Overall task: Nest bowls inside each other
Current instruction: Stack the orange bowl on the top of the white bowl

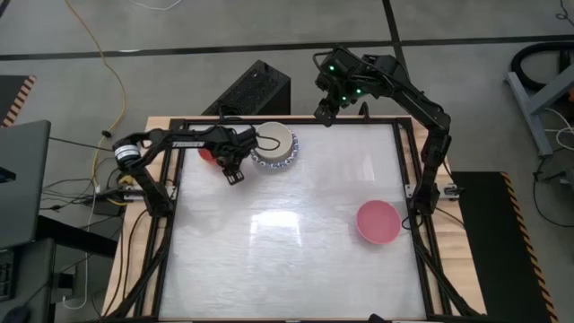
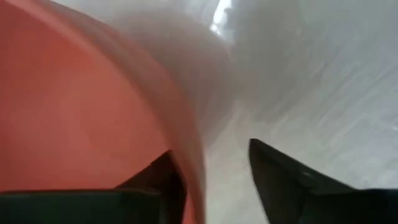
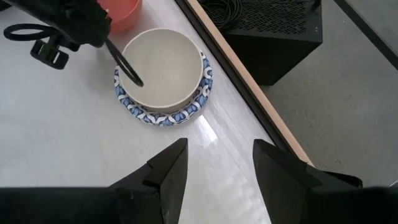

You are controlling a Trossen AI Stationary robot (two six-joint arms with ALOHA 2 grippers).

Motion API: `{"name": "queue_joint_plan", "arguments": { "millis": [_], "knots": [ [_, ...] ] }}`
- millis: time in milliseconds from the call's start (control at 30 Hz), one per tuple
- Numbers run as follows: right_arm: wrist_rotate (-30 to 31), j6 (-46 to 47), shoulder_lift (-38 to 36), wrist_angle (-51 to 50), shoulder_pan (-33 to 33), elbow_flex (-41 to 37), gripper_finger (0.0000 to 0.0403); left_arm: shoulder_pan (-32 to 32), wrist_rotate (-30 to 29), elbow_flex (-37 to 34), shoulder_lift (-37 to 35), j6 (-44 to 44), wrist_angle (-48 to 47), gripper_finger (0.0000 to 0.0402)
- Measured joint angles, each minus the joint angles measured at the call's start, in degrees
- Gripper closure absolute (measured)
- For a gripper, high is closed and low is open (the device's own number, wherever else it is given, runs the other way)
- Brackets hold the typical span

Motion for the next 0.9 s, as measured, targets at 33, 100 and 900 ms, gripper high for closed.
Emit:
{"name": "queue_joint_plan", "arguments": {
  "millis": [33,100,900],
  "knots": [
    [0.0,0.0,0.0,-0.1,0.0,0.0,0.02,0.0,0.7,0.0,0.5,-0.1,0.0,0.0274],
    [0.0,-0.2,0.0,-0.2,0.0,0.0,0.02,0.0,1.6,0.0,1.1,-0.1,0.0,0.0325],
    [-1.7,10.7,0.0,4.1,-1.9,0.0,0.02,-19.6,2.3,2.8,-25.7,7.5,-2.4,0.0401]
  ]
}}
